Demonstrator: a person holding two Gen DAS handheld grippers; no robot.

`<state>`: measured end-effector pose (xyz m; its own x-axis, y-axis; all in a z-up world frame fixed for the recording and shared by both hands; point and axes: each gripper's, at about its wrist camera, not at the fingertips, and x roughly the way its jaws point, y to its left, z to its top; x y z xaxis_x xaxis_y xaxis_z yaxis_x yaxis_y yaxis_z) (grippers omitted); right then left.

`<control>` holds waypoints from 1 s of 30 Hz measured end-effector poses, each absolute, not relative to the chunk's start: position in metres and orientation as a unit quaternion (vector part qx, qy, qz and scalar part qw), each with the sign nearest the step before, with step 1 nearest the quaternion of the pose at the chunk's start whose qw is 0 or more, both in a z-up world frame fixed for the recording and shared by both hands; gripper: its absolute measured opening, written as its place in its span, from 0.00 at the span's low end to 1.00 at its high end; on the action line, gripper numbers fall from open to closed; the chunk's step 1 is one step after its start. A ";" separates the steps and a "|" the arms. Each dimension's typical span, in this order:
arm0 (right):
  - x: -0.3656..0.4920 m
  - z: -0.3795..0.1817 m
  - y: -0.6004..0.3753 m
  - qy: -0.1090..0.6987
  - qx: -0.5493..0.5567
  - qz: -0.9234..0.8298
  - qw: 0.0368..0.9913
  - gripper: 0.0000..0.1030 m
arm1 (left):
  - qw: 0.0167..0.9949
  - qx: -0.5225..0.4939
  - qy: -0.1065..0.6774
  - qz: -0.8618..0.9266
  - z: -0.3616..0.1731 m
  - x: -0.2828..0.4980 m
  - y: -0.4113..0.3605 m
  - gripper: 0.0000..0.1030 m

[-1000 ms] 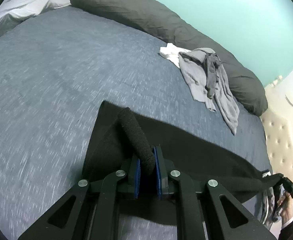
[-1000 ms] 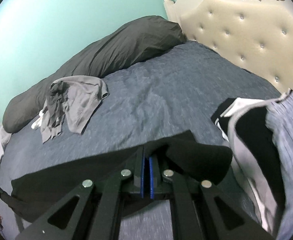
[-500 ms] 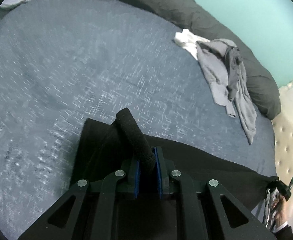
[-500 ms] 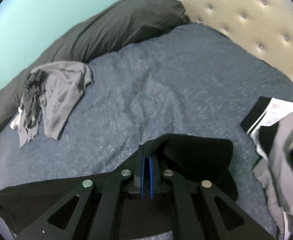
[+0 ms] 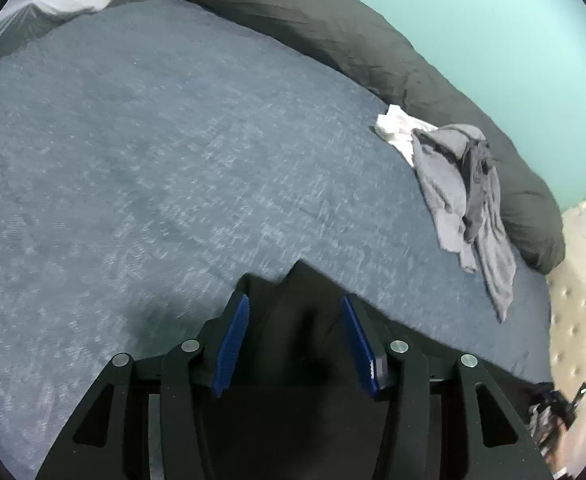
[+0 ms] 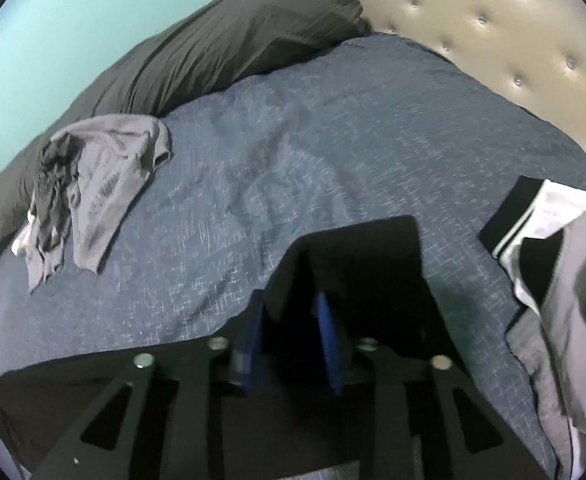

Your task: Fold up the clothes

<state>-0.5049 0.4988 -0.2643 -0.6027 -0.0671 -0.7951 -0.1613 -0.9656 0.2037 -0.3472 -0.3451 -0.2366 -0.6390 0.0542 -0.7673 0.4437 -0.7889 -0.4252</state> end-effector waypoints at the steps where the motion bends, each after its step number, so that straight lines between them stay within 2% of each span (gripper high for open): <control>1: -0.502 -0.262 0.502 0.131 -0.442 0.887 0.028 0.43 | 0.116 0.407 0.297 -0.856 -0.236 -0.343 -0.343 0.51; 2: -0.499 -0.260 0.504 0.133 -0.440 0.888 0.029 0.50 | 0.117 0.406 0.290 -0.859 -0.235 -0.340 -0.340 0.51; 6: -0.485 -0.253 0.516 0.139 -0.426 0.893 0.032 0.54 | 0.125 0.394 0.273 -0.869 -0.237 -0.323 -0.328 0.51; 16: -0.462 -0.241 0.539 0.117 -0.390 0.912 0.055 0.56 | 0.106 0.361 0.232 -0.897 -0.235 -0.288 -0.275 0.51; 30: -0.476 -0.300 0.548 0.220 -0.442 0.869 0.016 0.56 | 0.101 0.347 0.247 -0.899 -0.266 -0.259 -0.233 0.56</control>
<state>-0.4758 0.5480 -0.2998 -0.6084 -0.1668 -0.7759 -0.2219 -0.9029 0.3681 -0.2586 -0.2330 -0.2656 -0.7384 -0.0100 -0.6743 0.3532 -0.8574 -0.3742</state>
